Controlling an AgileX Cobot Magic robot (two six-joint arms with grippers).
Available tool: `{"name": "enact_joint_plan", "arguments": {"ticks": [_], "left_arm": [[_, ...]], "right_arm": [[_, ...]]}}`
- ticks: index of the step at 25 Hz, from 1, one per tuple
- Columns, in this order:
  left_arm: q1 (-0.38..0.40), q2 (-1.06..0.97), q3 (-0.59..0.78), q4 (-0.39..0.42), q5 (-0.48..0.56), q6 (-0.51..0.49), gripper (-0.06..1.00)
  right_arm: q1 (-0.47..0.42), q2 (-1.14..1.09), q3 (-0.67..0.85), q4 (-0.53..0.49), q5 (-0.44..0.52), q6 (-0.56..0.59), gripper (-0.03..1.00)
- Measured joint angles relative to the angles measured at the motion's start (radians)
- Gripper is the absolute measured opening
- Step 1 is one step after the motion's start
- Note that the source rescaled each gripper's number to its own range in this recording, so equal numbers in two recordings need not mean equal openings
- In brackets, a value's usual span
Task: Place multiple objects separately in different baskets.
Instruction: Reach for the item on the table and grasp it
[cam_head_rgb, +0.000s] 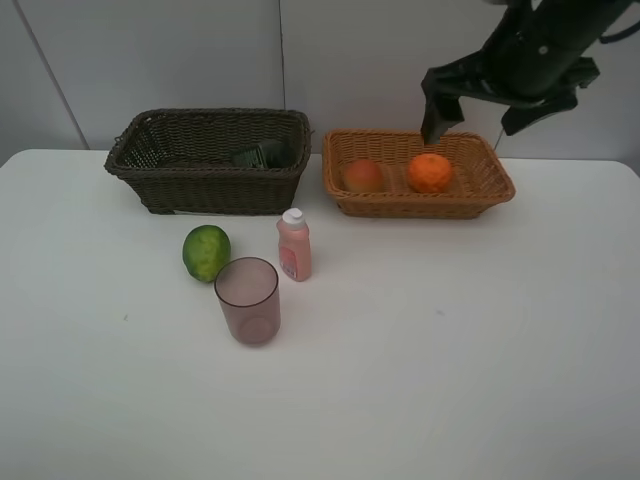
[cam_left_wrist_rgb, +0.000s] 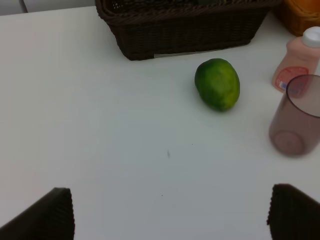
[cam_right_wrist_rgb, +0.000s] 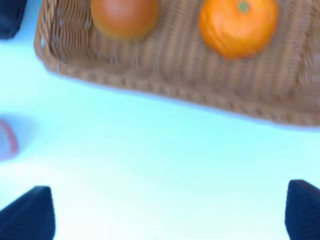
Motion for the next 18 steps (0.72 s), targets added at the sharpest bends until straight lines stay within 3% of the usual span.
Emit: {"name": "enact_joint_plan", "arguments": {"ticks": [5,9,14,18], "left_arm": [[0.000,0.000,0.000,0.000,0.000,0.000,1.00],[0.000,0.000,0.000,0.000,0.000,0.000,1.00],[0.000,0.000,0.000,0.000,0.000,0.000,1.00],[0.000,0.000,0.000,0.000,0.000,0.000,1.00]], "right_arm": [[-0.003,-0.343,0.235,0.002,0.004,-0.006,1.00],[-0.003,-0.645,0.388,0.058,0.035,-0.097,1.00],[-0.003,-0.989,0.499,0.193,0.072,-0.217,1.00],[-0.002,-1.158,0.588,0.213,0.117,-0.231,1.00]]}}
